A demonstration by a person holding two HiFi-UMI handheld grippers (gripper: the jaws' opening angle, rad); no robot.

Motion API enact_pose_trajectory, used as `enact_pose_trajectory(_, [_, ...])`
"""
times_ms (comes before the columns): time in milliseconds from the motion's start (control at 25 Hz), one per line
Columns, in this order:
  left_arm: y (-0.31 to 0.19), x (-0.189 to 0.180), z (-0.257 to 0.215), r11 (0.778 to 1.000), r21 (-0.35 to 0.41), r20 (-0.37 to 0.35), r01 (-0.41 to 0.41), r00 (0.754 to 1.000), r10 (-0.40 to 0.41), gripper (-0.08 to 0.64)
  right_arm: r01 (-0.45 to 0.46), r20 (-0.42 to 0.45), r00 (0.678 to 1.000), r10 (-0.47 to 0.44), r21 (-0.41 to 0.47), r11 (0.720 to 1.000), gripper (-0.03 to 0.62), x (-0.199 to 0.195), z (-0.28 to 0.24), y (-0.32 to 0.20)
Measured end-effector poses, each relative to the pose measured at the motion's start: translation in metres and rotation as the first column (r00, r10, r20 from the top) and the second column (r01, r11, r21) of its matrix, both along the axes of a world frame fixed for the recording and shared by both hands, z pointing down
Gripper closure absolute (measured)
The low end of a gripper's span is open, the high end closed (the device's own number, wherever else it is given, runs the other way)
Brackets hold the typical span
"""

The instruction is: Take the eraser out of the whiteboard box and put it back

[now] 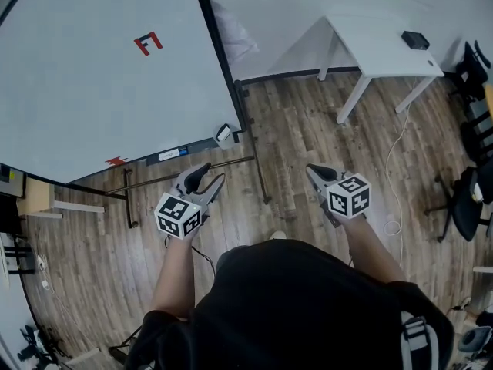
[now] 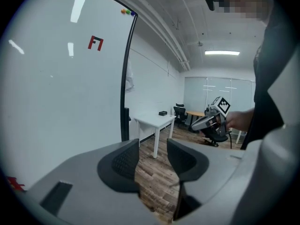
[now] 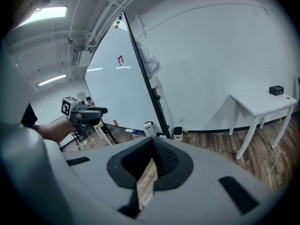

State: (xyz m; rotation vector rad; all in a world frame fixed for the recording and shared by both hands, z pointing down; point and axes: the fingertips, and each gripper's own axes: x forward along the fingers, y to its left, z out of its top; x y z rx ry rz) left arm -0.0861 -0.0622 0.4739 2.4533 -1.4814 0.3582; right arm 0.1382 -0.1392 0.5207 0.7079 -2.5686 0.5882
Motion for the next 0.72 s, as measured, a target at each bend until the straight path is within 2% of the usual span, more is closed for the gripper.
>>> enact_pose_trajectory(280, [0.002,-0.005,0.001,1.000,-0.001,-0.004,0.029,1.000,-0.029,0.367,0.019,0.001,1.000,-0.019,0.012,1.000,0.597,-0.002,-0.005,-0.002])
enact_pose_trajectory(720, [-0.008,-0.001,0.007,1.000,0.001,-0.013,0.006,1.000,-0.006,0.367,0.010,-0.013,1.000,-0.009,0.009,1.000,0.597,0.000,-0.001,0.000])
